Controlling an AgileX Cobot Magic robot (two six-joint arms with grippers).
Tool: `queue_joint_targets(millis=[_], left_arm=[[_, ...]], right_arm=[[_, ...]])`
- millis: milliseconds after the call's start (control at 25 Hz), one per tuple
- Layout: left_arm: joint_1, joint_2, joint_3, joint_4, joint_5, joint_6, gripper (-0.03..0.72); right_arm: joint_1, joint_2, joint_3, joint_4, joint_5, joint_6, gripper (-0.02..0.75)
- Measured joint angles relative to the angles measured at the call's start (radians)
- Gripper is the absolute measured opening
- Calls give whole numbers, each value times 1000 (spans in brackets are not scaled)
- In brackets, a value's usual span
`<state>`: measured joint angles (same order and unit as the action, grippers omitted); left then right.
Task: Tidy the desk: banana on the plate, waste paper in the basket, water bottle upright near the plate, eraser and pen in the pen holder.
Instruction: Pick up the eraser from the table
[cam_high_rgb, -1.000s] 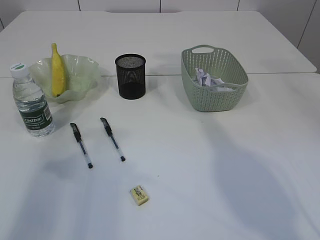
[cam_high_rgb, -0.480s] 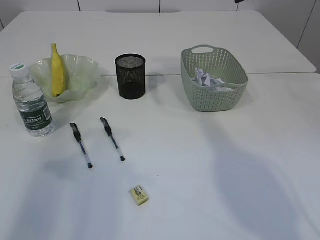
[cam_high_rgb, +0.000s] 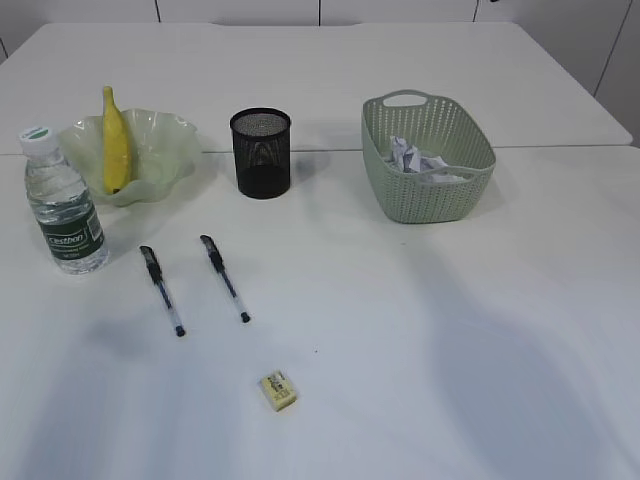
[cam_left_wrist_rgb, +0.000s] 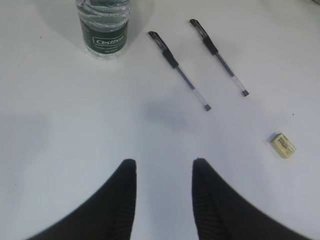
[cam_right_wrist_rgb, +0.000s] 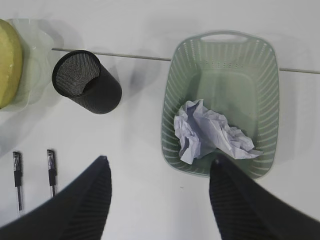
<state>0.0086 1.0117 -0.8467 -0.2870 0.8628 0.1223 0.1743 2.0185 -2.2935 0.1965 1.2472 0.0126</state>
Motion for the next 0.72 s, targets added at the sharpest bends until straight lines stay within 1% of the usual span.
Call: queue_joint_targets(millis=[320,440,560,720], left_arm=[[0,0,0,0,0,0,265],[0,0,0,0,0,0,265],[0,0,0,0,0,0,265],[0,0,0,0,0,0,265]], right_arm=[[0,-57,0,-13,10,-13,457],[0,-83,28,-13,11,-13,456],[0,-122,86,-26,11,-13,456],[0,-191,215,-49,11,-13,456]])
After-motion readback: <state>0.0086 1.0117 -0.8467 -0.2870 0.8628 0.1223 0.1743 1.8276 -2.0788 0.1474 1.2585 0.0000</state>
